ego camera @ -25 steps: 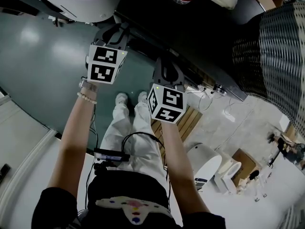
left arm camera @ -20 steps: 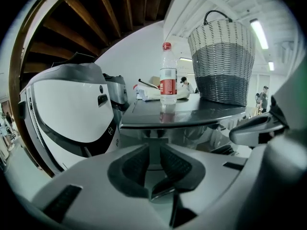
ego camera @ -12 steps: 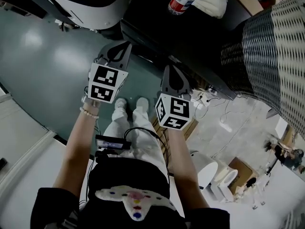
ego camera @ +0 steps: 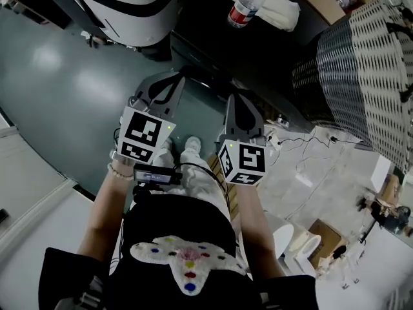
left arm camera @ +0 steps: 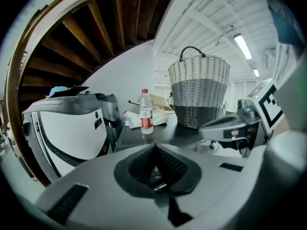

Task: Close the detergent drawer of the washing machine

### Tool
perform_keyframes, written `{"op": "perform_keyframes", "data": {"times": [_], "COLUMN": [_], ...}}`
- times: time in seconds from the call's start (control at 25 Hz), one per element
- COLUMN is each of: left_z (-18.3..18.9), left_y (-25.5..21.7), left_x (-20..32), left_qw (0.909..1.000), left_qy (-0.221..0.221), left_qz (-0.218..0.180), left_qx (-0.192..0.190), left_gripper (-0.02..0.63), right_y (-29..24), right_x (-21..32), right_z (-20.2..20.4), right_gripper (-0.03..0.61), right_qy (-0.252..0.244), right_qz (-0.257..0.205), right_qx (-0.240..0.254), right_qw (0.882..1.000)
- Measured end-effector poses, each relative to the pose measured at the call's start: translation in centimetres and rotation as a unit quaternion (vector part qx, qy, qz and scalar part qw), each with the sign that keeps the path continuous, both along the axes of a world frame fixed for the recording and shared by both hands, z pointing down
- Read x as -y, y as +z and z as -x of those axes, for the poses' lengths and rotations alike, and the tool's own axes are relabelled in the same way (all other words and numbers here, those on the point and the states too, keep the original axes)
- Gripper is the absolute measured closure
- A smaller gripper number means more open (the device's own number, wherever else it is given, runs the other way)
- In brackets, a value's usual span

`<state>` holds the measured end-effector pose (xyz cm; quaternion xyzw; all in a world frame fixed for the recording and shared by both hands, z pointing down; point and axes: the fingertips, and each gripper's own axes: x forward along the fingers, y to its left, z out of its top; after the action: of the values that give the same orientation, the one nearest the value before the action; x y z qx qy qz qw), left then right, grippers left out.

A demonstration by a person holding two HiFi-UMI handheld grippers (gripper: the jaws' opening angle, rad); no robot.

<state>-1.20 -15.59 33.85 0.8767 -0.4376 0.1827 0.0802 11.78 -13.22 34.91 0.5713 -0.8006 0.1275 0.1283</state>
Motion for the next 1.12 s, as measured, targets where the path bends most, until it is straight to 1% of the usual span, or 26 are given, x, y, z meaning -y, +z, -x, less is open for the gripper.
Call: {"op": "perform_keyframes", "data": {"times": [0.24,0.36,0.72,1.12], "left_z": [1.7,2.4,3.9,4.4], "left_y": [-3.1,-4.2,-6.1,-6.6], "left_x": [-1.3,-2.1,-4.3,-5.2], "left_qw": [0.9994,0.999,0.9986,0.9987], "left_qy": [-0.011,-0.013,-0.023,-0.018], "left_qz": [-0.031,-0.041,-0.047,-0.048], "left_qx": [0.008,0.01,0.005,0.005], "left_gripper": [0.603,0.603,0.603,0.603], "right_y": [-2.5,-3.4,-5.7,-6.2], "right_x": [-1.3,-1.8,-2.6,-3.2], "right_z": [-0.3,-0.2,0.6,1.1], "right_gripper": [0.575,0.575,0.575,0.575], "right_qy": [-0.009,-0.017,-0.034,-0.044], "right_qz": [-0.021,-0.028,-0.043,-0.038], "right_qx": [-0.009,-0.011,-0.011,-0.007], "right_qw": [1.0,0.999,0.998,0.998]}}
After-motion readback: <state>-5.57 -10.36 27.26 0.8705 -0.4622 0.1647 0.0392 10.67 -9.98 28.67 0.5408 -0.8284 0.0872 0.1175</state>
